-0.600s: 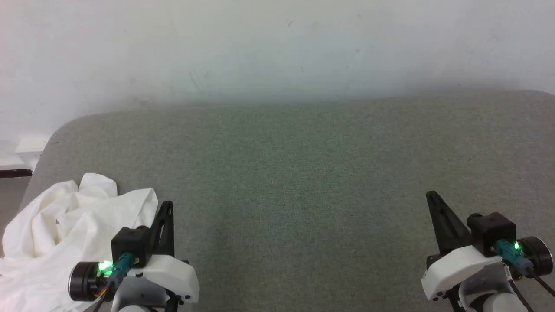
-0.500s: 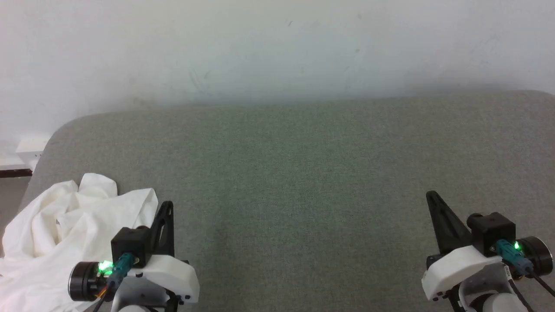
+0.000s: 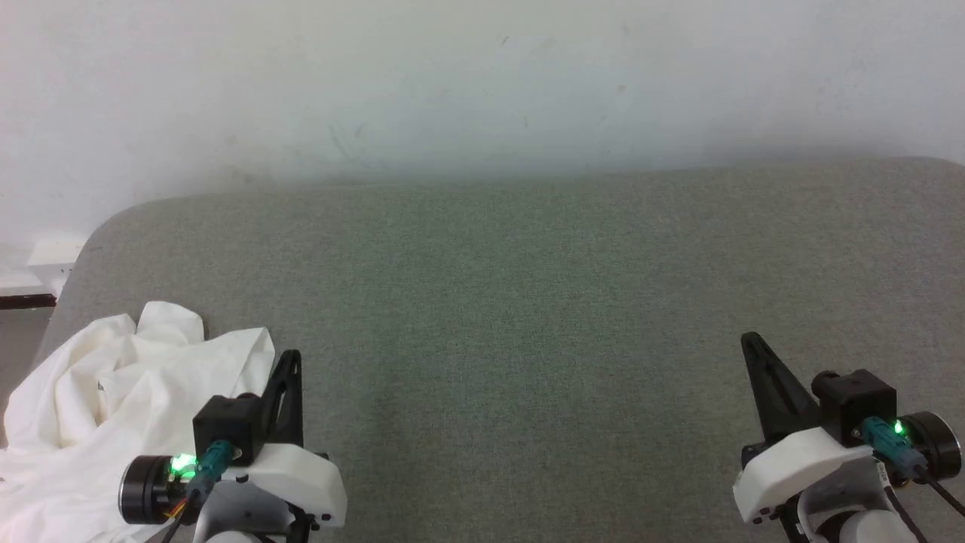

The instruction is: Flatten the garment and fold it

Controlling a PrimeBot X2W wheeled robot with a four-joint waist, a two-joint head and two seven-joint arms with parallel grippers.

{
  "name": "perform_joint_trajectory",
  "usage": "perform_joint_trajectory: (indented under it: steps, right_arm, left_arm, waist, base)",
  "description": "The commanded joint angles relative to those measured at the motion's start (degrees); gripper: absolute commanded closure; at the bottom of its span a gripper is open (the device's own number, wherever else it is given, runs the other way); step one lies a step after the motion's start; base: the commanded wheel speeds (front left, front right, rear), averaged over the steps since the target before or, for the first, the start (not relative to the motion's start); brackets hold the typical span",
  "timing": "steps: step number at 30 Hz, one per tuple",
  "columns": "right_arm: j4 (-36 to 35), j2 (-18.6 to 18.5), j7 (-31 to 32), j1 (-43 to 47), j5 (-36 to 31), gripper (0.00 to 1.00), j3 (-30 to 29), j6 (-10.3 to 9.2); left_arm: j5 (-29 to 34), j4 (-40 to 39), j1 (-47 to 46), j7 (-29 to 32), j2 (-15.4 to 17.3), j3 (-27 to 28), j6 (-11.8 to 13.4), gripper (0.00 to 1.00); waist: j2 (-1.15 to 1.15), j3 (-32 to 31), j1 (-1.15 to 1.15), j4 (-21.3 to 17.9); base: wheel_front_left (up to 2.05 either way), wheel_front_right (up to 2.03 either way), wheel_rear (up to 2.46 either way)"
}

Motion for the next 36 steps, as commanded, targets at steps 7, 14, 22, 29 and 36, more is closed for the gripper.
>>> perform_joint_trajectory:
  steps: [7, 14, 22, 29, 36]
  right_arm:
    - [0.1, 0.0, -0.1, 0.1, 0.1, 0.0, 0.0, 0.0]
    - [0.6, 0.0, -0.9, 0.3, 0.6, 0.0, -0.2, 0.0]
    - [0.8, 0.0, -1.9, 0.7, 1.4, 0.0, -0.4, -0.01]
    - [0.7, 0.0, -2.7, 1.1, 2.0, 0.0, -0.3, -0.01]
    - [0.5, 0.0, -3.6, 1.0, 2.1, 0.0, -0.1, -0.01]
  left_arm:
    - [0.0, 0.1, 0.0, -0.1, 0.0, -0.1, 0.0, 0.0]
    - [-0.6, 0.6, -0.1, -0.9, 0.0, -0.6, 0.0, 0.0]
    - [-1.6, 0.5, 0.1, -1.9, 0.0, -0.8, 0.1, 0.0]
    - [-2.5, 0.4, 0.3, -2.7, 0.0, -0.5, 0.2, 0.0]
    - [-4.1, 0.5, 0.4, -3.6, 0.0, 0.3, 0.1, 0.0]
  waist:
    - [0.0, 0.0, 0.0, 0.0]
    - [0.0, -0.1, 0.0, 0.0]
    - [0.0, -0.5, 0.0, 0.5]
    - [0.0, -0.7, 0.0, 2.1]
    - [0.0, -0.6, 0.0, 4.6]
  base:
    - [0.0, 0.0, 0.0]
    - [0.0, 0.0, 0.0]
    - [0.0, 0.0, 0.0]
    - [0.0, 0.0, 0.0]
    - [0.0, 0.0, 0.0]
